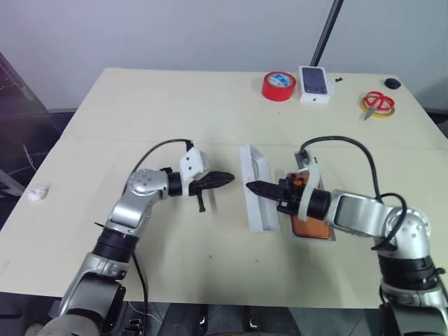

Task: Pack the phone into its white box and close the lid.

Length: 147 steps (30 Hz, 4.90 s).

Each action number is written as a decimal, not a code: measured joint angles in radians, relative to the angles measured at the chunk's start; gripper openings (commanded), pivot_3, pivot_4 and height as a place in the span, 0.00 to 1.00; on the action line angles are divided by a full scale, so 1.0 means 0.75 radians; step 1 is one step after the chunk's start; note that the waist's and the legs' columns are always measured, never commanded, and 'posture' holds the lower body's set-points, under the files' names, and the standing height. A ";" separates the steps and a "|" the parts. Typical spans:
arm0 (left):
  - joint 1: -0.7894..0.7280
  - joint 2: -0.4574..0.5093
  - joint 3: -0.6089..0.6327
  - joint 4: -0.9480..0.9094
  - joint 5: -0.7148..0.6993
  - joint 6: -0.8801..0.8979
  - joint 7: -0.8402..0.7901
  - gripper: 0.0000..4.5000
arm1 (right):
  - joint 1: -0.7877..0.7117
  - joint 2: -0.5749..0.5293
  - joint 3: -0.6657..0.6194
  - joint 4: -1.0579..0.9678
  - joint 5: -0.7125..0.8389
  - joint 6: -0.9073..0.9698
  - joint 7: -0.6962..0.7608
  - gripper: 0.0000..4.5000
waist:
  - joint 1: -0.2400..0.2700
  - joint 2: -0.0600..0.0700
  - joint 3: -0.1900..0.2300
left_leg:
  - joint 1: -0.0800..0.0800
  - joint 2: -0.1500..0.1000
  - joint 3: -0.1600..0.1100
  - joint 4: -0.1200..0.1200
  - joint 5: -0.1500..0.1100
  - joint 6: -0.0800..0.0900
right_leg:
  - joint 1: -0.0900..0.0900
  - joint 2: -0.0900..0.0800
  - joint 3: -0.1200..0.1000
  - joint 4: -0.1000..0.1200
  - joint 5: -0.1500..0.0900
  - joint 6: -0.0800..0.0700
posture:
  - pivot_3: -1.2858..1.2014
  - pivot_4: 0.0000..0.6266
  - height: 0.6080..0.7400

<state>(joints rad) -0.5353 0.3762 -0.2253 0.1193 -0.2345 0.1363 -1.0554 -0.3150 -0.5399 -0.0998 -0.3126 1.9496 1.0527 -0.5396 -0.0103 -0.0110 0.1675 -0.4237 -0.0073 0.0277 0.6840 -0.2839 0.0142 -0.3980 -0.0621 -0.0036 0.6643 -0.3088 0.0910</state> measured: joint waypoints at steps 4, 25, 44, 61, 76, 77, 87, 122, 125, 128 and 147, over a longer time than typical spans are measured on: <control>-0.003 -0.053 -0.070 0.000 0.016 0.008 -0.018 0.03 | 0.003 -0.078 -0.058 0.025 0.002 0.014 -0.055 0.77 | -0.001 0.000 0.000 | 0.000 0.000 0.000 0.000 0.000 0.000 | 0.000 0.000 0.000 0.000 0.000 0.000 | 0.52 0.24 1.00; -0.187 -0.356 -0.220 0.277 0.140 -0.016 0.059 0.03 | -0.201 -0.890 0.097 -0.117 -0.884 0.101 0.792 0.00 | 0.000 0.001 0.000 | -0.002 0.000 0.000 -0.001 0.000 0.001 | -0.003 0.000 0.000 -0.001 0.000 0.000 | 0.52 0.24 1.00; -0.208 -0.168 -0.250 0.190 0.285 0.353 0.198 0.03 | -0.081 -0.794 0.485 -0.153 -2.065 -0.286 1.321 0.00 | 0.031 0.002 0.000 | -0.002 -0.001 0.000 0.000 0.001 0.000 | -0.005 0.000 0.000 0.001 0.000 0.000 | 0.52 0.24 1.00; -0.302 -0.445 -0.309 0.346 0.325 0.326 0.186 0.03 | 0.099 -0.776 0.262 -0.229 -2.234 -0.154 1.435 0.00 | 0.031 0.002 0.000 | -0.002 -0.001 0.000 0.000 0.001 -0.001 | -0.004 0.000 0.000 0.002 0.000 0.000 | 0.52 0.24 1.00; -0.357 -0.497 -0.312 0.403 0.344 0.264 0.167 0.03 | 0.339 -0.770 0.123 -0.299 -2.286 -0.099 1.488 0.00 | 0.031 0.002 0.000 | -0.002 -0.002 0.000 0.001 0.001 -0.001 | -0.004 0.001 0.000 0.002 0.000 0.000 | 0.52 0.24 1.00; -0.357 -0.499 -0.312 0.403 0.344 0.264 0.162 0.03 | 0.339 -0.769 0.119 -0.299 -2.291 -0.099 1.488 0.00 | 0.031 0.002 0.000 | -0.002 -0.002 0.000 0.001 0.001 -0.001 | -0.004 0.001 0.000 0.002 0.000 0.000 | 0.52 0.24 1.00; -0.356 -0.505 -0.331 0.403 0.361 0.249 0.151 0.03 | 0.354 -0.738 0.109 -0.299 -2.332 -0.089 1.488 0.00 | 0.032 0.002 0.000 | -0.001 -0.002 0.000 0.001 0.001 -0.001 | -0.003 0.001 0.000 0.003 0.000 0.000 | 0.52 0.24 1.00; -0.385 -0.528 -0.276 0.493 0.362 0.255 0.211 0.03 | 0.353 -0.666 0.112 -0.322 -2.373 -0.045 1.490 0.00 | 0.031 0.002 0.000 | 0.000 -0.002 0.000 0.002 0.002 -0.001 | -0.002 0.002 0.000 0.004 0.000 0.000 | 0.52 0.24 1.00; -0.385 -0.530 -0.266 0.493 0.358 0.256 0.217 0.03 | 0.345 -0.666 0.112 -0.314 -2.373 -0.045 1.495 0.00 | 0.031 0.002 -0.001 | 0.000 -0.002 0.000 0.002 0.002 -0.001 | -0.002 0.002 0.000 0.004 0.000 0.000 | 0.52 0.24 1.00; -0.385 -0.537 -0.252 0.493 0.354 0.264 0.219 0.03 | 0.336 -0.666 0.112 -0.308 -2.374 -0.046 1.500 0.00 | 0.031 0.002 -0.001 | 0.000 -0.002 0.000 0.002 0.002 -0.001 | -0.002 0.002 0.000 0.004 0.000 0.000 | 0.52 0.24 1.00; -0.388 -0.591 -0.191 0.511 0.324 0.384 0.283 0.03 | 0.293 -0.638 0.128 -0.245 -2.411 -0.075 1.501 0.00 | 0.031 0.002 -0.001 | 0.000 -0.002 0.000 0.002 0.002 -0.001 | -0.002 0.002 0.000 0.004 0.000 0.001 | 0.52 0.24 1.00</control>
<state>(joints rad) -0.8260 -0.0673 -0.3688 0.5023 0.0086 0.4242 -0.8428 -0.0954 -1.0181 -0.0040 -0.4964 0.1415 0.9965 0.5860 0.0131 -0.0092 0.1670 -0.4238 -0.0092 0.0279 0.6855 -0.2826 0.0133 -0.3998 -0.0608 -0.0034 0.6675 -0.3085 0.0914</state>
